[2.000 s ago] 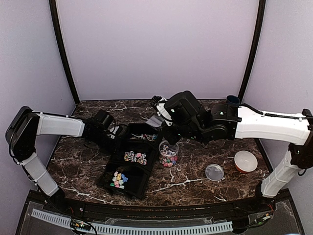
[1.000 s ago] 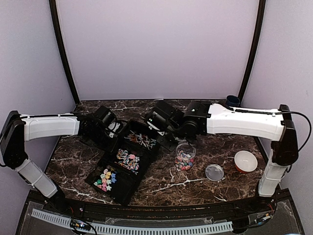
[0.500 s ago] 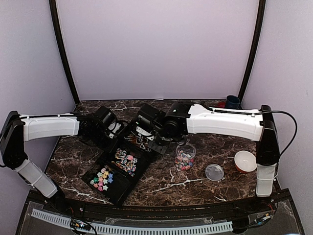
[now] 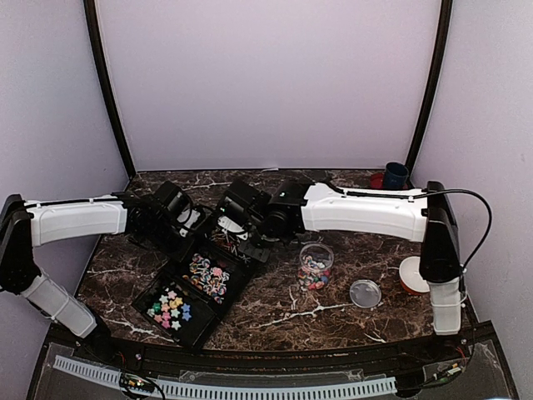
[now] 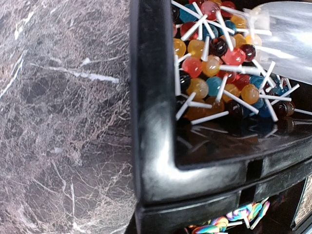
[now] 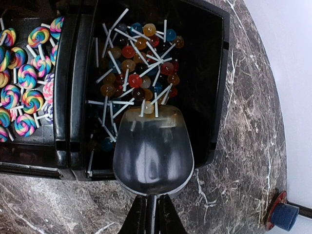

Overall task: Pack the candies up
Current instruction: Scoop the fake candies from the storage box.

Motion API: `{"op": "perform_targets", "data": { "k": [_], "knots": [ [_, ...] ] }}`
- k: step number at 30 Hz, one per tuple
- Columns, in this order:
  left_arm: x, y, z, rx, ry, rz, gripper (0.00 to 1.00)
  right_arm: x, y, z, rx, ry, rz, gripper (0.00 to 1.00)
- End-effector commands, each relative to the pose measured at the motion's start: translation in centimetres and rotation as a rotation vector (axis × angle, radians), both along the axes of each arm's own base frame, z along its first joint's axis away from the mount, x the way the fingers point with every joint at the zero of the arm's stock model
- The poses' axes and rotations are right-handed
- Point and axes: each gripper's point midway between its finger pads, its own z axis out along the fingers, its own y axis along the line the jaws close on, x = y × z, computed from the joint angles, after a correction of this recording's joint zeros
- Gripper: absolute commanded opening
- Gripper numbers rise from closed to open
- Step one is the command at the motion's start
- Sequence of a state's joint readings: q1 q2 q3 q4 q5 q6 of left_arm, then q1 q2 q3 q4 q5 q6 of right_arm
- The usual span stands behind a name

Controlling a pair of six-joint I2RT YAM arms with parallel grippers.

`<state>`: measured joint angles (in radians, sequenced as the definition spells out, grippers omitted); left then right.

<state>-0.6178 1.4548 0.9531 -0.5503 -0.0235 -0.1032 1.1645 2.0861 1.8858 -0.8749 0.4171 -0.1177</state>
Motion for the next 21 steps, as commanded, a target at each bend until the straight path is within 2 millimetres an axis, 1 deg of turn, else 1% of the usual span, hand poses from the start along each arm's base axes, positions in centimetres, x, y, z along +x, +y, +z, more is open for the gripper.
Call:
{"op": "perform_targets", "data": {
  "k": [1,4,5,6,11,13,17,21],
  "knots": [
    [1.6,-3.9,5.6,-0.220,-0.151,-0.082,0.00,0.2,1.7,-2.9,0.035,0.017,0.071,0.00],
    [1.8,-3.9,5.7,-0.212,-0.154,-0.079,0.00,-0.1,2.6,-3.6,0.091,0.013,0.121,0.00],
    [1.8,-4.0,5.8,-0.214,-0.154,-0.081,0.00,-0.4,2.5,-4.5,0.097,0.017,0.138,0.00],
    [1.9,-4.1,5.9,-0.217,-0.157,-0.082,0.00,-0.5,2.7,-4.8,0.118,0.010,0.150,0.00],
    [2.2,-4.5,6.0,-0.228,-0.149,-0.090,0.00,0.2,3.4,-5.2,0.219,-0.036,0.164,0.00],
    [3.1,-3.7,6.0,-0.247,-0.133,-0.057,0.00,0.6,3.8,-5.3,0.262,-0.035,0.160,0.00],
    [4.5,-3.1,6.5,-0.308,-0.125,-0.018,0.00,1.2,4.4,-5.6,0.330,-0.033,0.158,0.00],
    [5.7,-3.2,7.5,-0.298,-0.174,-0.036,0.00,1.5,5.0,-5.5,0.381,-0.042,0.174,0.00]
  ]
}}
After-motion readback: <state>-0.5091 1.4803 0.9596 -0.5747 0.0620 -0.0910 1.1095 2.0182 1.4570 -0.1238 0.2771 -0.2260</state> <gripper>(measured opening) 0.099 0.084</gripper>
